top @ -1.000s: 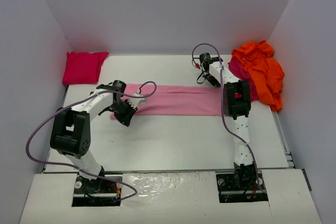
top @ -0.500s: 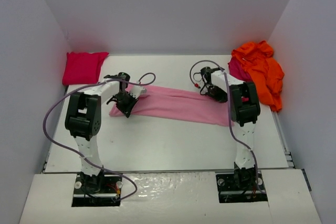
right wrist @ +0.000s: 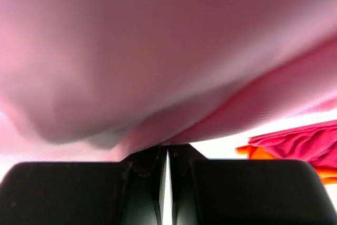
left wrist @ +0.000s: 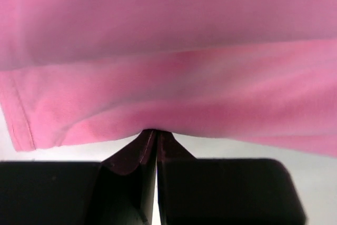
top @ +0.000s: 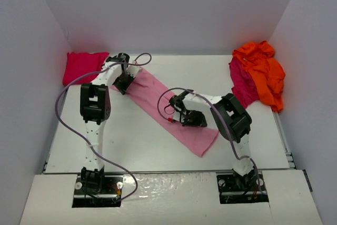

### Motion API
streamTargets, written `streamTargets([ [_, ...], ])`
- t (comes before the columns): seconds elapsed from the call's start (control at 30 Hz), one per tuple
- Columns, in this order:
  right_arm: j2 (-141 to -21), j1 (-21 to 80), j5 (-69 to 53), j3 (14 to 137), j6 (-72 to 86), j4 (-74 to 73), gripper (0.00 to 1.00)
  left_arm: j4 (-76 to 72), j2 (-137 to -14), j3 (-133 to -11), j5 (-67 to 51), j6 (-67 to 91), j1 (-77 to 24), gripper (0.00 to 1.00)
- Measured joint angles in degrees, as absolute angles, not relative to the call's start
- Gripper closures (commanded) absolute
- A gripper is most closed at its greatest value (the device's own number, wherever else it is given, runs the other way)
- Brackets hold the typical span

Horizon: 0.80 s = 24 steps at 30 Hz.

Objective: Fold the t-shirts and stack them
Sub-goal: Fold the tshirt

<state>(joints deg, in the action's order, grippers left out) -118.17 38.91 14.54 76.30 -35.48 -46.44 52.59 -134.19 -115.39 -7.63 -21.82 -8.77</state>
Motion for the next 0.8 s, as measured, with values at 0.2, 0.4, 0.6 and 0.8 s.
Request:
streamTargets([
  [0.2,-118.12,50.89,7.71,78.45,-34.14,-49.34,0.99,56.94,-145.07,-134.97,-4.38,-22.09,-7.63,1.0],
  [0.4,-119.69,61.08,3.04,83.56,-32.92,-50.65,0.99,60.21,-154.5,-152.46,-1.42,-22.61,-8.12,1.0],
  [0.6,-124.41,68.66,0.14,90.84,-32.77,-53.56,0.99,57.28,-153.28,-149.48,0.09,-23.05,-8.63,0.9],
  [0.8,-126.92,73.91,-1.28,96.11,-32.36,-53.98,1.0,53.16,-151.38,-146.69,0.43,-21.12,-8.69,0.89],
])
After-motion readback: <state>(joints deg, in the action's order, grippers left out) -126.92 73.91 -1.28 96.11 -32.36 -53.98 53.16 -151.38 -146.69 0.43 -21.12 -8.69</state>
